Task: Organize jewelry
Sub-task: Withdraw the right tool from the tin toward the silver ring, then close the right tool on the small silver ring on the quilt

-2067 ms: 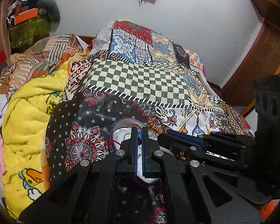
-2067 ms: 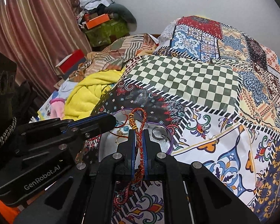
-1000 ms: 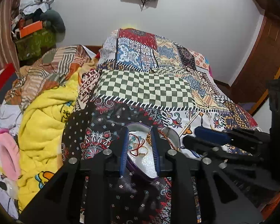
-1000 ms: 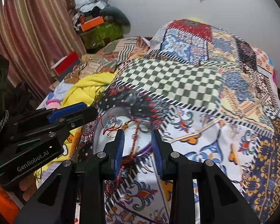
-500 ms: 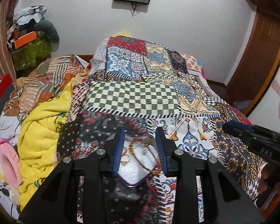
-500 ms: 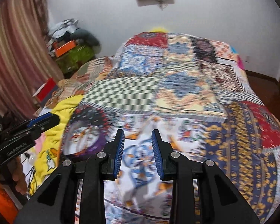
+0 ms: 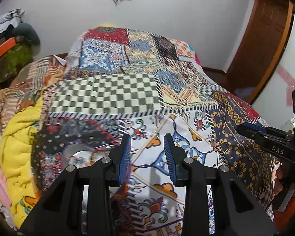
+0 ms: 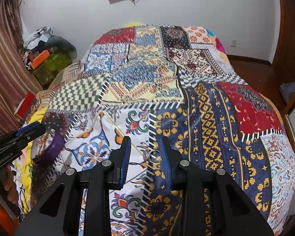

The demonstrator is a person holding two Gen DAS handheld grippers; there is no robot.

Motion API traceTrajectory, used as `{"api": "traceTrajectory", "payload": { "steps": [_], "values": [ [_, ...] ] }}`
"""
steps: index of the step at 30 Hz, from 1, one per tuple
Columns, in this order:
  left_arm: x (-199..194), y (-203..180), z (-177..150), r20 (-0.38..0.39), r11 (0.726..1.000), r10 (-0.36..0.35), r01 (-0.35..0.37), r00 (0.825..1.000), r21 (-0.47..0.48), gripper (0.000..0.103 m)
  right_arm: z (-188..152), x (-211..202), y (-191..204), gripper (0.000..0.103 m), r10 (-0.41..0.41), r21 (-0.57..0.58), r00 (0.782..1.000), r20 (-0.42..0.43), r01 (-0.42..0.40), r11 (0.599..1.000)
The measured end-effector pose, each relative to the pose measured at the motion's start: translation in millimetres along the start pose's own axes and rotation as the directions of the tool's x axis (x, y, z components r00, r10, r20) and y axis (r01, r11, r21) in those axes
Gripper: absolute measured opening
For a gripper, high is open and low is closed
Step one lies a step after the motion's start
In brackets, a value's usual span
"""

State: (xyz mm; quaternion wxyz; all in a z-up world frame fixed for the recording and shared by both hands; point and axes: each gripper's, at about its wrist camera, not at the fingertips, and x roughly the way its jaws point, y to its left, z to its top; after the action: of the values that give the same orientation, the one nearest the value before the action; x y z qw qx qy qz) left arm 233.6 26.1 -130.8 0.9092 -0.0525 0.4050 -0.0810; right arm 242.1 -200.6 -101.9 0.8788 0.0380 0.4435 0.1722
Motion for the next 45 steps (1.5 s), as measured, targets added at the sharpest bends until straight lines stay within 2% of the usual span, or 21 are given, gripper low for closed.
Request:
{"api": "traceTrajectory", "payload": {
  "steps": [10,19,31,36,38,45],
  "values": [
    [39.8,1.5,8.4,-0.075,0.998,0.010,-0.005,0.997,0.065,0.034,-19.4,28.6,-7.7,0.028,-0.008,-0.025,0.993,-0.120,0.005,1.000],
    [74.7,4.3,17.1,-0.151,0.991,0.018,0.002,0.988,0.130,0.033,-19.2,42.1,-3.0,0.028,-0.009,-0.061,0.987,-0.159,-0.001,0.998],
    [106.7,4.7,16.8,-0.232,0.989,0.034,0.001,0.972,0.147,0.015,-19.3,57.3,-1.9,0.028,-0.020,-0.077,0.981,-0.195,0.005,0.997],
    [111.3,1.4,18.0,-0.233,0.990,0.054,-0.021,0.971,0.142,0.011,-20.6,61.6,0.4,0.029,-0.029,-0.094,0.979,-0.203,0.010,0.996],
    [112.2,1.0,18.0,-0.230,0.990,0.061,-0.029,0.971,0.140,0.007,-19.5,63.2,0.9,0.034,-0.020,-0.095,0.979,-0.204,0.001,0.995],
    [109.4,3.6,17.4,-0.213,0.993,0.058,-0.034,0.975,0.114,0.005,-20.6,64.5,2.5,0.034,-0.026,-0.109,0.984,-0.177,0.007,0.994]
  ]
}}
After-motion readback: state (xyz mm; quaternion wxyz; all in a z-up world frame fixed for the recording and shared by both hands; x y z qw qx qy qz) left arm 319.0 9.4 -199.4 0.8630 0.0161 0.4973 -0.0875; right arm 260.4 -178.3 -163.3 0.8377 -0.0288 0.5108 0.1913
